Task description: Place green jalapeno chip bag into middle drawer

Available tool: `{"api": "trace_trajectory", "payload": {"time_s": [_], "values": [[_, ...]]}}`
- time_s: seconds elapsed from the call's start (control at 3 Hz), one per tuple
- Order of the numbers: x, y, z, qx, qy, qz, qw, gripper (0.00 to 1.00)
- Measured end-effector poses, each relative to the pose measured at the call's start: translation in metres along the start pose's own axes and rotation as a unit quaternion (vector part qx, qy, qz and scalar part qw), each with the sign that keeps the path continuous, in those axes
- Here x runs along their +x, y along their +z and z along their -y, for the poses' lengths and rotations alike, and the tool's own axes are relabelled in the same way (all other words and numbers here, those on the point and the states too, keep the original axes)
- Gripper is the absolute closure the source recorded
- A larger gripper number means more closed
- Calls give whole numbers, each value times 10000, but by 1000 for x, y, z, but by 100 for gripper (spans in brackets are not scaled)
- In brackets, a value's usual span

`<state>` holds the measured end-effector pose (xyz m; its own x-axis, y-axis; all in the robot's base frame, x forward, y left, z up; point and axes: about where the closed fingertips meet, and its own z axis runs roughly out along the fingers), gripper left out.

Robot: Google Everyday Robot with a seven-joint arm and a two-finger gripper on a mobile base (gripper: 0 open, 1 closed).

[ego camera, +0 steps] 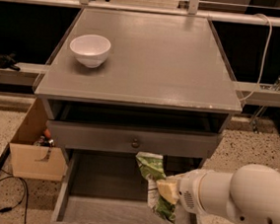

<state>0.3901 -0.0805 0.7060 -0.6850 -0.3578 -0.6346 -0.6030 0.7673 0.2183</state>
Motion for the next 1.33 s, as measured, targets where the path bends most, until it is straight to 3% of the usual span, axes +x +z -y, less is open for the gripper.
{"api": "trace_trajectory", "payload": {"time_s": [0.67,1.0,1.33], "values": [[27,96,41,0,519,-409,9978,100],[39,147,56,-114,685,-748,9948,100],[37,148,56,-60,647,-722,9953,100]]}}
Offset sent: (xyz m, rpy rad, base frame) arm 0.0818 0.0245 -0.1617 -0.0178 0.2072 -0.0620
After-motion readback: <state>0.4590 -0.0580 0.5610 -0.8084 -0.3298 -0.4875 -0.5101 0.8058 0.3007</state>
